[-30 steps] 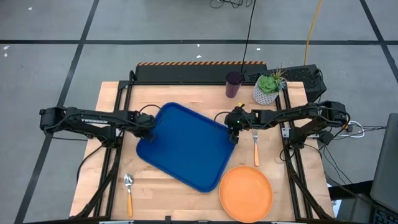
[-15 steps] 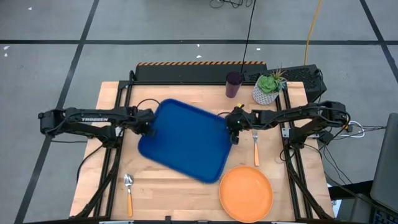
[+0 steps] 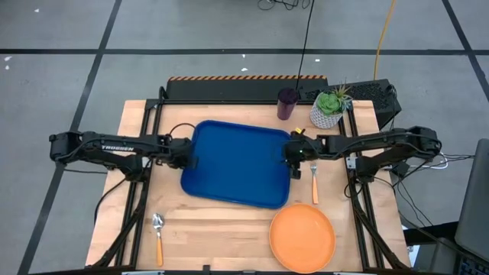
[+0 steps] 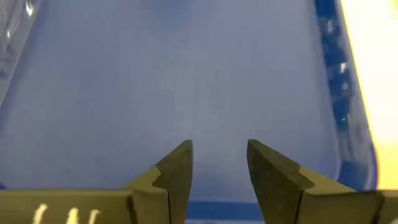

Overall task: Pick and place plate/cup/fork/spoon on tray
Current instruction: Prepare the blue serving tray

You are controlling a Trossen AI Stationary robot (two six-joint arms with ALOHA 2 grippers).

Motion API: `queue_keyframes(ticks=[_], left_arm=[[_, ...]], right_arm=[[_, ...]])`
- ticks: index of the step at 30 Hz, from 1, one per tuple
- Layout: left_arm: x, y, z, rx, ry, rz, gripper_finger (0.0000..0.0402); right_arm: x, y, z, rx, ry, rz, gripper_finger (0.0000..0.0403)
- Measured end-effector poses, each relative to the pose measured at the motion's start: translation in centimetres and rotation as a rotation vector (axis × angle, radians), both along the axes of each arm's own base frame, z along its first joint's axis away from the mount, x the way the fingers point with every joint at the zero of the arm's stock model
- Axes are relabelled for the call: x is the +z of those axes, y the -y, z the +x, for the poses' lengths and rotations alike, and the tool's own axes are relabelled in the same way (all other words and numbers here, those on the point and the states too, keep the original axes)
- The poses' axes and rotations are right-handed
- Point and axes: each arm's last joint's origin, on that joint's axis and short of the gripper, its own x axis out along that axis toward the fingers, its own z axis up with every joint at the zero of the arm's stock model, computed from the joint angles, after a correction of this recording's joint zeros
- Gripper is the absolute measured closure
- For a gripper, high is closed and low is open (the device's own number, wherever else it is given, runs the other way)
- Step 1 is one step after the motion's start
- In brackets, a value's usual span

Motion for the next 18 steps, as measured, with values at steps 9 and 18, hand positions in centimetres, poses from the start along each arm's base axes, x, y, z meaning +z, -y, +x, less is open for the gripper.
queue_keyframes(ticks=[9,18], left_arm=[[0.1,2.6,0.7,0.019,0.039,-0.030,0.0364],[0.2,4.3,0.9,0.054,0.073,-0.039,0.0366]], right_arm=[[1.3,-0.2,-1.5,0.001,0.025,-0.006,0.0259],[0.4,-0.5,-4.0,0.003,0.055,-0.012,0.0259]])
